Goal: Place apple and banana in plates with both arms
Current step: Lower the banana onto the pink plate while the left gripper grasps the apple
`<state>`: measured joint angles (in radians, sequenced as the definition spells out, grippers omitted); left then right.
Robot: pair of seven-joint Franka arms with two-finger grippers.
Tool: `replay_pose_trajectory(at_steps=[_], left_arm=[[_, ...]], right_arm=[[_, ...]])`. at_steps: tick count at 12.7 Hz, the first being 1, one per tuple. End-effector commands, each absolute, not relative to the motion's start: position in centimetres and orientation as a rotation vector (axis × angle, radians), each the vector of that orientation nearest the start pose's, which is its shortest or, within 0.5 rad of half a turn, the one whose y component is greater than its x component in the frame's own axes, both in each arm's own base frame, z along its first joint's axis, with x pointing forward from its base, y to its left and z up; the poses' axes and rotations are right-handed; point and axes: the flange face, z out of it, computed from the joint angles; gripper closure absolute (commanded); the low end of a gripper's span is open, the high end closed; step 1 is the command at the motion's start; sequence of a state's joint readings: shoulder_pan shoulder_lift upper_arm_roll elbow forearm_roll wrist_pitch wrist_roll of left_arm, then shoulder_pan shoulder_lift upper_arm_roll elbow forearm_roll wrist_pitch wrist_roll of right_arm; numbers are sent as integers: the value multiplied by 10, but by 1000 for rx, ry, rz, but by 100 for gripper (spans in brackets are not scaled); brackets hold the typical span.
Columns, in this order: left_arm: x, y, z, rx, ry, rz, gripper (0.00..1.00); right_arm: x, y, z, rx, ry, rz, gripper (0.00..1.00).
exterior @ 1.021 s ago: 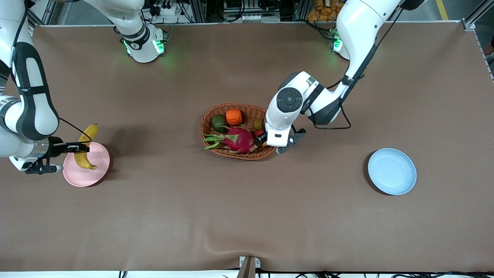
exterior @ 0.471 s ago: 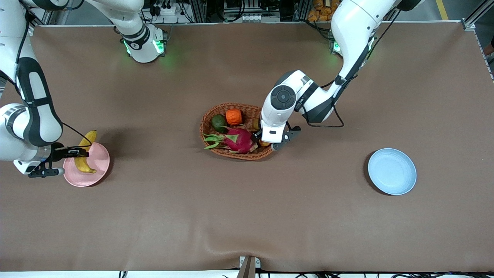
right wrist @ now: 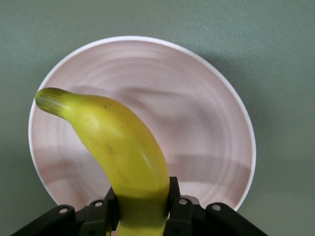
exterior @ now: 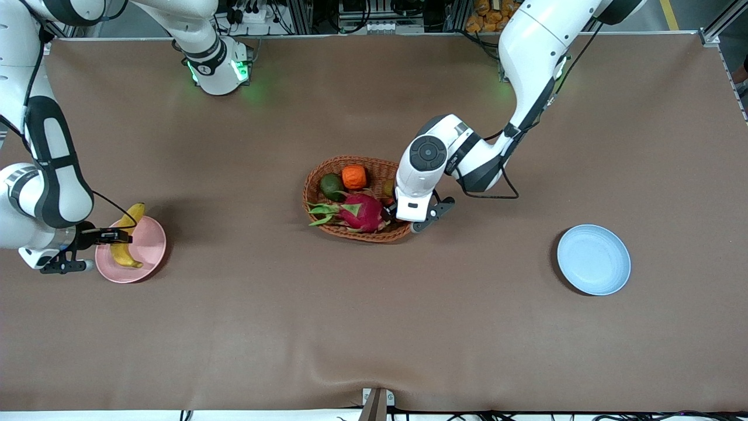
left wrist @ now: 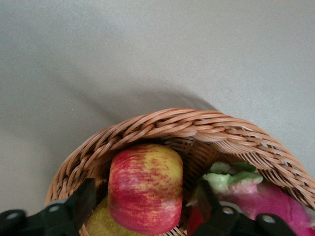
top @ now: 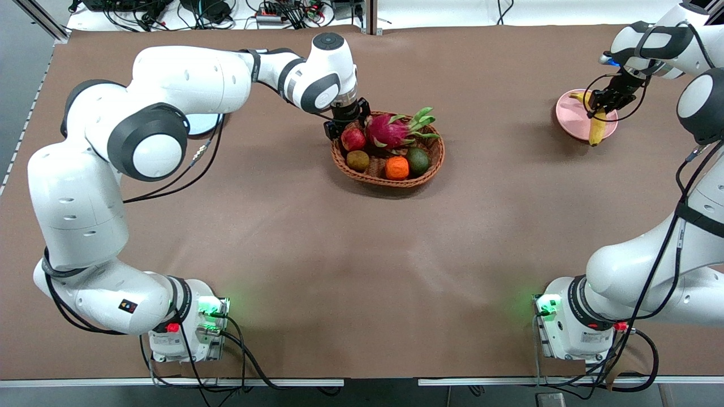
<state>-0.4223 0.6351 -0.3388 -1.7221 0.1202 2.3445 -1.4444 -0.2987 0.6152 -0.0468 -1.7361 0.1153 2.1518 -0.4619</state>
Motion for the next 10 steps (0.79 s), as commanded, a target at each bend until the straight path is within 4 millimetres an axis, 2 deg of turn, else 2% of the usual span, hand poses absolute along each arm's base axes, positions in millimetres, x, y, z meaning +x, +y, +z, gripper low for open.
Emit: replay_pose_trajectory(at_steps=[1, 2, 3, 4, 5, 6, 7, 10], left_arm=[[502, -449, 230, -3027, -1069, 115, 18], [503, -450, 229, -3028, -1073, 116, 26], [503, -449, 228, -3027, -1073, 118, 46], [504, -450, 228, -3026, -1079, 118, 68], [506, -450, 230, -3029, -1085, 115, 95], [508, -450, 239, -3040, -1082, 101, 100], [511, -452, 249, -3050, -1090, 85, 100], [519, -443, 321, -3057, -1088, 5, 100]], right_arm=[[617, -217, 212, -2998, -96, 210, 76], [617, -216, 212, -2998, -99, 210, 59], [617, -216, 212, -2998, -99, 210, 8], [617, -217, 212, -2998, -95, 210, 0], [617, -216, 212, -2997, -97, 209, 0], [618, -215, 212, -2997, -100, 210, 0], [618, -215, 212, -2997, -100, 210, 0], [620, -210, 216, -3000, -113, 205, 0]])
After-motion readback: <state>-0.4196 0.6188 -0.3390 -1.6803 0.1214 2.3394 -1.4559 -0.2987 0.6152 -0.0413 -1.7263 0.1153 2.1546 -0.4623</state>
